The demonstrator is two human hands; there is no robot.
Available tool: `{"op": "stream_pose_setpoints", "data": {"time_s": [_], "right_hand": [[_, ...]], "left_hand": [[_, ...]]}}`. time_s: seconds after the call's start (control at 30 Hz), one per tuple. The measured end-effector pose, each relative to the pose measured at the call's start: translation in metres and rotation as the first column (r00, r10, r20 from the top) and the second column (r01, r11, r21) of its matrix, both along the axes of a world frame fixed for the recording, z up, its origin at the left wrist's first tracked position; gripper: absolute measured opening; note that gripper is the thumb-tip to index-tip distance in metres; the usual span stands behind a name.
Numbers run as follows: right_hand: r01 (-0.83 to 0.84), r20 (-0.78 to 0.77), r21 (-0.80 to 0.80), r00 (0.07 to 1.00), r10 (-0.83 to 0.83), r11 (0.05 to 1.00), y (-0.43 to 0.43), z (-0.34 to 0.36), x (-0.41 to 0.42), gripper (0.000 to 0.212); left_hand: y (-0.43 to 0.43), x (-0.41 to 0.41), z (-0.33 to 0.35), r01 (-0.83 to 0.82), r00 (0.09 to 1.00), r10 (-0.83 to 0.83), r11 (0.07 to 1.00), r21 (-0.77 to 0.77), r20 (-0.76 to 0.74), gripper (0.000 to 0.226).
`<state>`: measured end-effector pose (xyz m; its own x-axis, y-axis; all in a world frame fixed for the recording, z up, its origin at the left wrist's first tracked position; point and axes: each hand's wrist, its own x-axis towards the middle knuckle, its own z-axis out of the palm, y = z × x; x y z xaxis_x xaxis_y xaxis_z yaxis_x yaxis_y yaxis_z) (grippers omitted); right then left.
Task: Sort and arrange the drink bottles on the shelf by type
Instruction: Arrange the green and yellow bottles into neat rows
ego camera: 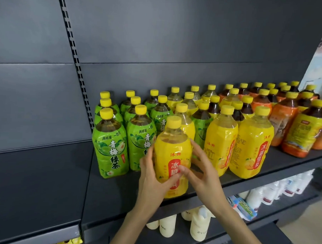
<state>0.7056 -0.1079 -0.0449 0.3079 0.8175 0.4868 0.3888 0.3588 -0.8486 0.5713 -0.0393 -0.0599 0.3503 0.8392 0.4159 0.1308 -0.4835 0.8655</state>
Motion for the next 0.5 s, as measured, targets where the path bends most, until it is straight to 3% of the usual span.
{"op": "stream_pose_setpoints", "data": {"time_s": [0.07, 0.13, 0.2, 0.27, 0.33, 0.5], "right_hand": [[-0.112, -0.038, -0.037, 0.993, 0.110, 0.993, 0.005, 0.004, -0.006, 0.059], [-0.104, 0.071, -0.058, 0.992, 0.108, 0.993, 0.013, 0.013, -0.005, 0.047], [0.030, 0.215, 0.004, 0.976, -0.030, 1.000, 0.024, 0.022, -0.001, 0.039], [0.186, 0.250, 0.095, 0.947, -0.204, 0.978, 0.039, 0.029, 0.006, 0.035], [0.287, 0.247, 0.118, 0.919, -0.309, 0.950, 0.055, 0.033, 0.012, 0.042], [0.370, 0.301, -0.052, 0.891, -0.339, 0.927, 0.083, 0.033, 0.019, 0.080]], "left_hand": [[0.004, -0.017, -0.003, -0.065, 0.998, 0.065, 0.998, 0.005, 0.010, 0.097], [0.009, -0.033, -0.006, -0.113, 0.994, 0.113, 0.993, 0.017, 0.014, 0.101], [0.011, -0.046, -0.006, -0.127, 0.991, 0.126, 0.992, 0.004, 0.054, 0.101], [0.011, -0.056, -0.006, -0.125, 0.987, 0.127, 0.992, -0.025, 0.096, 0.096], [0.009, -0.064, -0.006, -0.136, 0.984, 0.140, 0.990, -0.042, 0.111, 0.096], [0.015, -0.085, -0.010, -0.176, 0.971, 0.183, 0.983, -0.058, 0.153, 0.096]]}}
